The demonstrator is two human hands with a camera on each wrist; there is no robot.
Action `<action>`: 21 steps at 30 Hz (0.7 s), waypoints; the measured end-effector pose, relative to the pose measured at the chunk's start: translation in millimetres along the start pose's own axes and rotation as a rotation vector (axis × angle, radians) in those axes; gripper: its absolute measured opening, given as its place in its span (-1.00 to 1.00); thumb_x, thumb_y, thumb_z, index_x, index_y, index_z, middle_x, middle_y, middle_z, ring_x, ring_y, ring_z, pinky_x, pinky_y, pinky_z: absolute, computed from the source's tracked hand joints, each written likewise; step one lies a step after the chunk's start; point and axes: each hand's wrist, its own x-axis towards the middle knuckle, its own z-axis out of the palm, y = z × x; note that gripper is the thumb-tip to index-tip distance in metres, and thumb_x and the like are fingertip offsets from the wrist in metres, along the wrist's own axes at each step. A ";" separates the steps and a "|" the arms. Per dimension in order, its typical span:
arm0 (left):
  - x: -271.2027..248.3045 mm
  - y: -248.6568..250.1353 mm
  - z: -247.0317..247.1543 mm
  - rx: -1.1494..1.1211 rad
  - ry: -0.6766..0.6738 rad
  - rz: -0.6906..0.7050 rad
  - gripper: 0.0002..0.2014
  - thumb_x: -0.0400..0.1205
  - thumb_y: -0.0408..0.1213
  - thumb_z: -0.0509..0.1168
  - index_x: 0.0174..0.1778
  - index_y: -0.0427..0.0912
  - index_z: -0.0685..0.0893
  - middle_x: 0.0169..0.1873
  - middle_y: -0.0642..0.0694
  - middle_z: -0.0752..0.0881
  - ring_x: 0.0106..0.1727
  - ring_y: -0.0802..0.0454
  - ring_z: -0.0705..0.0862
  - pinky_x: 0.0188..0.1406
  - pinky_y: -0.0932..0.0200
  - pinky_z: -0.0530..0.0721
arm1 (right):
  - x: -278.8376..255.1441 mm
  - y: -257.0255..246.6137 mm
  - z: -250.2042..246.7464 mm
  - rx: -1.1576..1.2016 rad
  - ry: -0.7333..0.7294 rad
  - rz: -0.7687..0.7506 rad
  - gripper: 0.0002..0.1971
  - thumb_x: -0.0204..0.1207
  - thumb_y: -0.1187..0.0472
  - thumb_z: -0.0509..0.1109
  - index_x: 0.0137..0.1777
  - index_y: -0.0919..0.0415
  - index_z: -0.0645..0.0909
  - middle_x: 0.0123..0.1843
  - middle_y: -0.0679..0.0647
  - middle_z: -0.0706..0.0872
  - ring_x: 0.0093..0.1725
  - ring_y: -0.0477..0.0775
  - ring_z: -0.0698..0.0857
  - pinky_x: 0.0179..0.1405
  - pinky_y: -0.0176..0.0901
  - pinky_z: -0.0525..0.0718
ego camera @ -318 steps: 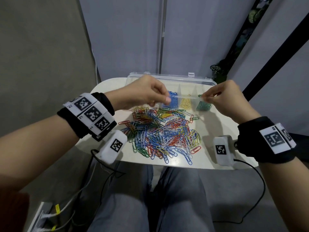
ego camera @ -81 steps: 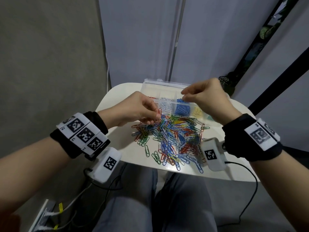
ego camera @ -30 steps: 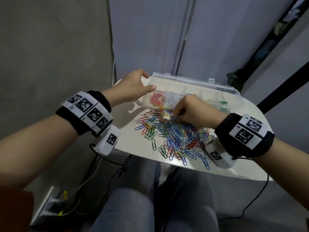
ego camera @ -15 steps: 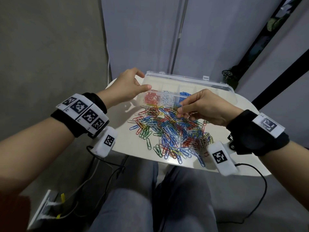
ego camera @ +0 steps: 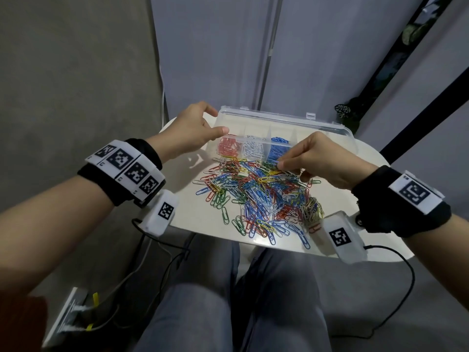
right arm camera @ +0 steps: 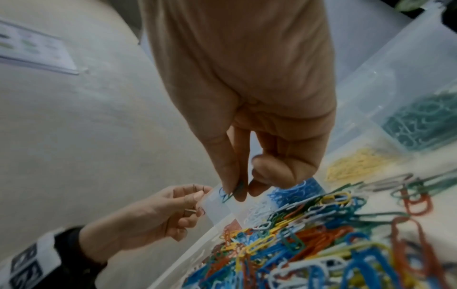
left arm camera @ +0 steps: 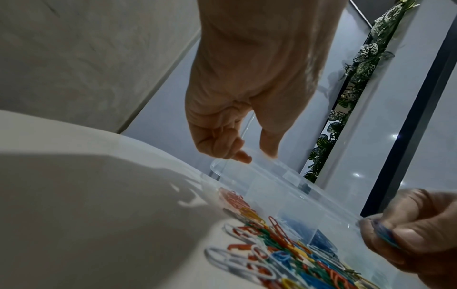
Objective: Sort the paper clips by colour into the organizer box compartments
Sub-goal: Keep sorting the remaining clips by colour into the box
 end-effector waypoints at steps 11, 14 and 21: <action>2.3 -1.8 0.7 -0.007 0.008 -0.002 -0.51 0.55 -0.02 0.46 0.33 -0.10 0.52 -0.24 -0.09 0.70 -0.44 0.13 0.53 -0.47 0.15 0.43 | -3.4 3.7 11.8 -0.338 -0.012 -0.317 -0.86 0.31 0.41 0.61 -0.26 0.15 0.83 -0.38 -0.05 0.72 -0.48 -0.29 0.56 -0.46 -0.52 0.42; 2.9 -2.2 0.9 -0.005 0.008 0.004 -0.51 0.55 -0.02 0.46 0.32 -0.12 0.52 -0.24 -0.11 0.70 -0.48 0.15 0.50 -0.50 0.17 0.40 | -3.4 2.4 10.9 -0.333 -0.005 -0.319 -0.86 0.31 0.46 0.58 -0.26 0.21 0.82 -0.48 0.00 0.69 -0.55 -0.24 0.51 -0.51 -0.46 0.44; 4.5 -4.8 0.9 0.000 0.008 0.004 -0.51 0.54 0.01 0.46 0.31 -0.10 0.52 -0.23 -0.11 0.71 -0.46 0.13 0.52 -0.49 0.16 0.41 | -8.1 2.7 14.5 -0.528 -0.242 -0.311 -0.85 0.29 0.41 0.60 -0.21 0.16 0.85 -0.34 -0.04 0.82 -0.42 -0.22 0.67 -0.33 -0.27 0.65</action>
